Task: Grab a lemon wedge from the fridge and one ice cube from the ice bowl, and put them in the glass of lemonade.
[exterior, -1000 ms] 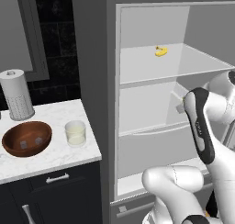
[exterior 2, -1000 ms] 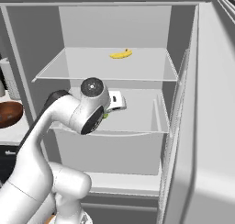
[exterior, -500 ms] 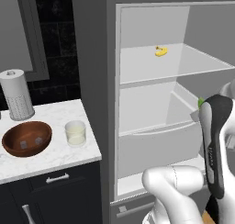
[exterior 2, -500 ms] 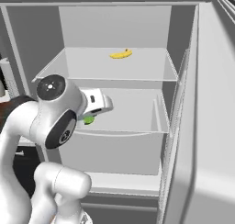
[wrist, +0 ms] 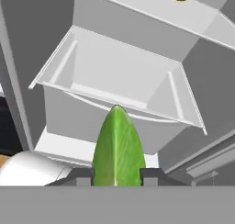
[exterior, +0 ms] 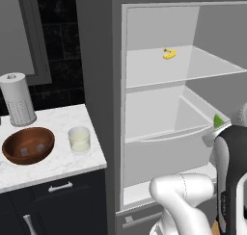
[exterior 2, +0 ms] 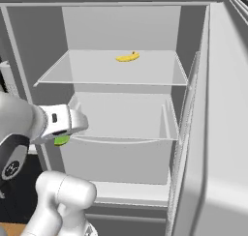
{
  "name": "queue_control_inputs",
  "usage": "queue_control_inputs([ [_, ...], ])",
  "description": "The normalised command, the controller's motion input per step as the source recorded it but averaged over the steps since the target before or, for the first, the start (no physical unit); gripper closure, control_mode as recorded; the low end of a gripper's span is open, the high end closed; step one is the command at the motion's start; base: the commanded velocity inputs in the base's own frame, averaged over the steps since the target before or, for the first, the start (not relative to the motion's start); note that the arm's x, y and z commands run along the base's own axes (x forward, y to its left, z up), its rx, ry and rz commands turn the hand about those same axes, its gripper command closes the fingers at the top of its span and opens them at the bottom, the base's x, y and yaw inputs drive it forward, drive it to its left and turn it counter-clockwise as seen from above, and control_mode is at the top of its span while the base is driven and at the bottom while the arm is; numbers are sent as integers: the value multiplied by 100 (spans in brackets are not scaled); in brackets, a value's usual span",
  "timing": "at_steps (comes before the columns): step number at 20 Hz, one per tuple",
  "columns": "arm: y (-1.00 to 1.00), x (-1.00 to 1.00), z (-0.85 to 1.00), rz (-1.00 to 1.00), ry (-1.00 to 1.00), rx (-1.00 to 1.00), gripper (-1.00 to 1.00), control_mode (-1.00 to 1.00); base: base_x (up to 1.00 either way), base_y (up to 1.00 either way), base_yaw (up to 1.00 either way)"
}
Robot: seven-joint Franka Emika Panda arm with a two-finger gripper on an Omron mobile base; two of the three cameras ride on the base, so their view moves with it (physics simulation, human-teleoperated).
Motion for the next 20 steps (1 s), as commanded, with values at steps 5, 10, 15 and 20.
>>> queue_control_inputs([
  [5, 20, -52, 10, -12, 0, 2, 100, -100, 0, 0, 0],
  [10, 0, 0, 0, 0, 0, 0, 100, -100, 0, 0, 0],
  [15, 0, -1, 0, 0, 2, 0, 100, 100, -8, 0, 0],
  [20, 0, 0, 0, 0, 0, 0, 100, 100, -87, 75, 0],
])
